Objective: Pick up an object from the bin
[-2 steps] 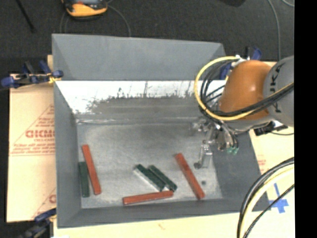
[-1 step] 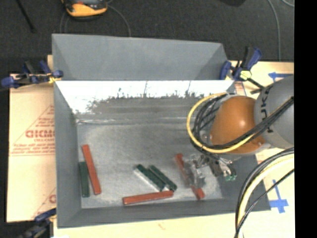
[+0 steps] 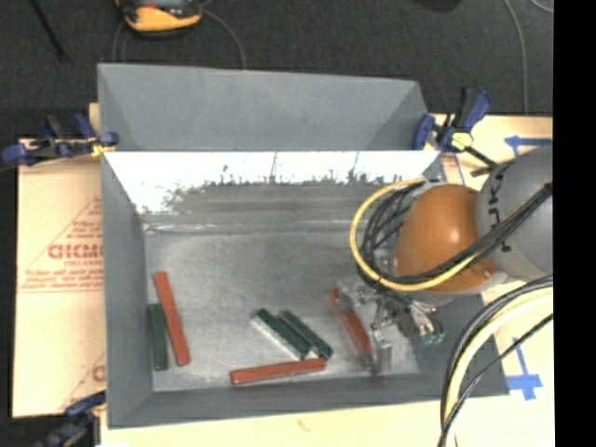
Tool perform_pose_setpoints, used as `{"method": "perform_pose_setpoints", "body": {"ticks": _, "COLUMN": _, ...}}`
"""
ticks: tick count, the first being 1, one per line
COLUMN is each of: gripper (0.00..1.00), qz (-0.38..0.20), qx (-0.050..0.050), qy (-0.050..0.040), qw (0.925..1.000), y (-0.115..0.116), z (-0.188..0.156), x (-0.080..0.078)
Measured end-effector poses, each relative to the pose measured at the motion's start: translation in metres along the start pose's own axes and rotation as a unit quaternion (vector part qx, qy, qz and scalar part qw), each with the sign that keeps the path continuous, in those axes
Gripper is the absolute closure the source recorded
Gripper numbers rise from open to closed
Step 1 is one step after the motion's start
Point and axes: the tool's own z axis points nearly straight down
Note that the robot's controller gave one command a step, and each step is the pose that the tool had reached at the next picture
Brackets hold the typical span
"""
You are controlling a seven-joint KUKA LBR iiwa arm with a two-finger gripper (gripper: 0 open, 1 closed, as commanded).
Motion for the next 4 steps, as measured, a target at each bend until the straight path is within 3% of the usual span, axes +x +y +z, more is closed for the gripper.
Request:
{"method": "perform_pose_setpoints", "body": {"ticks": 1, "gripper": 0.0, "qz": 0.0, "qx": 0.0, "qy": 0.0, "qw": 1.0, "y": 0.0, "z": 0.0, "x": 0.0}}
{"method": "perform_pose_setpoints", "body": {"ticks": 2, "gripper": 1.0, "qz": 0.06, "qx": -0.001, "qy": -0.001, "qw": 0.9982, "y": 0.051, "z": 0.001, "x": -0.023}}
{"method": "perform_pose_setpoints", "body": {"ticks": 3, "gripper": 0.0, "qz": 0.06, "qx": 0.0, "qy": -0.0006, "qw": 0.9982, "y": 0.051, "z": 0.002, "x": -0.022}}
{"method": "perform_pose_setpoints", "body": {"ticks": 4, "gripper": 0.0, "qz": 0.059, "qx": 0.0, "qy": -0.0006, "qw": 0.9982, "y": 0.051, "z": 0.002, "x": -0.022}}
